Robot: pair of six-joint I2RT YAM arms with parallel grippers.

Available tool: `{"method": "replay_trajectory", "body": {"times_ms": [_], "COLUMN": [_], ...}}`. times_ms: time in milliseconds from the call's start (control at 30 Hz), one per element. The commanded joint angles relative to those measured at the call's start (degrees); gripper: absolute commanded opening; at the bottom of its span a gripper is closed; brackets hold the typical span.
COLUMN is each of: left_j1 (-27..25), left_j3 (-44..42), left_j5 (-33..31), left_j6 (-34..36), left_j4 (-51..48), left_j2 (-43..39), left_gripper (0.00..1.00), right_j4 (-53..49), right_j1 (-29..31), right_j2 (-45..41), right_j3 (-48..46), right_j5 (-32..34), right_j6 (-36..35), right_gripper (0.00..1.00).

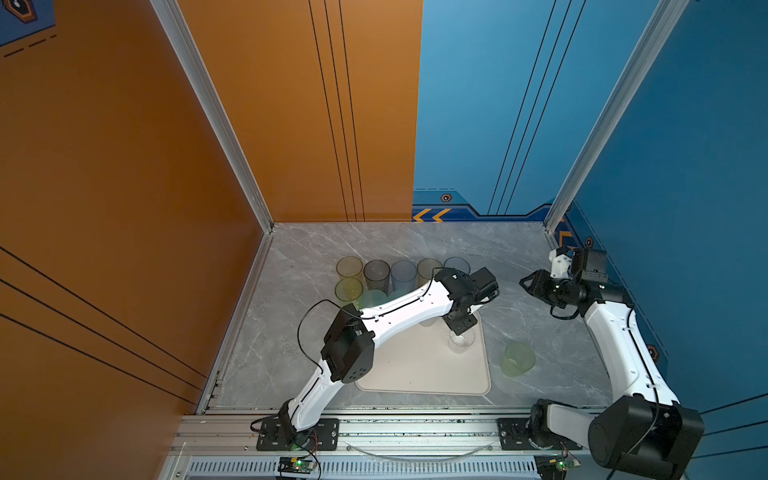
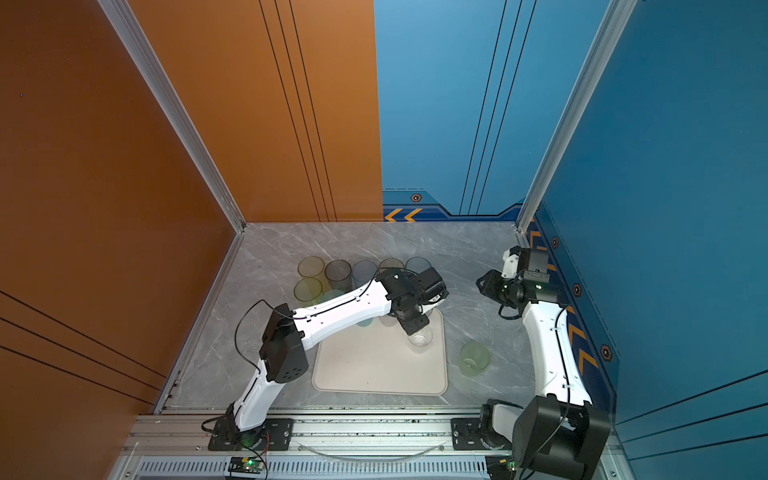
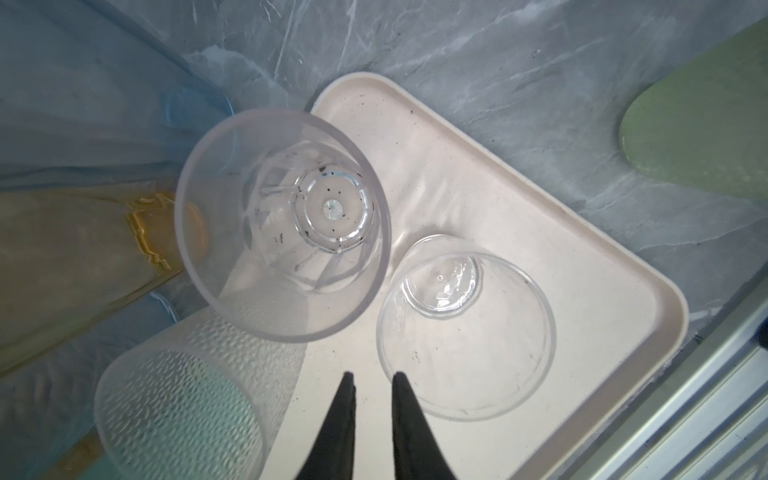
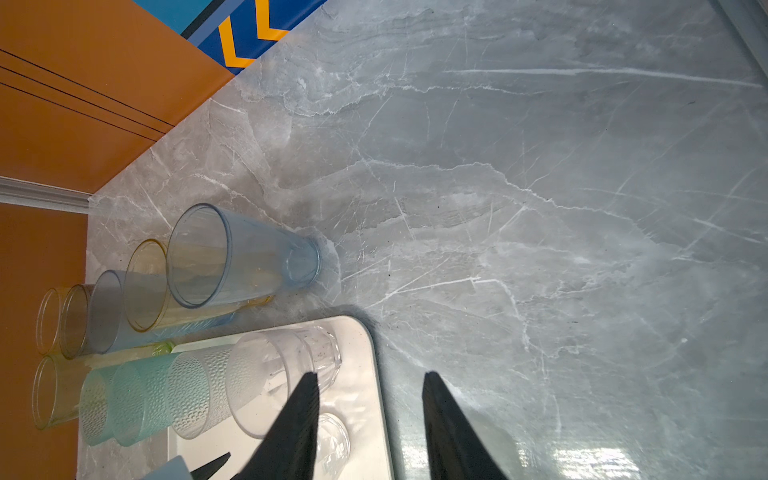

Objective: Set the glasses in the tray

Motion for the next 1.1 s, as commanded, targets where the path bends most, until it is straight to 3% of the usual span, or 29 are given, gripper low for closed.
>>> {"method": "replay_trajectory", "body": {"times_ms": [0, 433, 1067], "left_j1": [-0.59, -2.08, -6.48], "left_j3": [-0.47, -0.62, 12.38], "left_j5": [-1.66, -0.29, 10.49], "left_j6": [-1.08, -2.86, -5.1], "left_j4": [-1.25, 3.58, 4.23], "left_j2": [-2.71, -4.77, 3.31], "left_gripper": [0.19, 0.18, 0.18], "right_j4": [0.64, 0.82, -0.41], "right_j1": [0.39, 0.47, 0.91], "right_j2": [-0.15, 0.79, 1.08], "right_j3": [-0.83, -1.27, -0.87], "right_j5": [0.59, 1.85, 4.55], "right_j6": [-0.96, -0.86, -1.07], "right_gripper": [0.4, 0.41, 0.41]}}
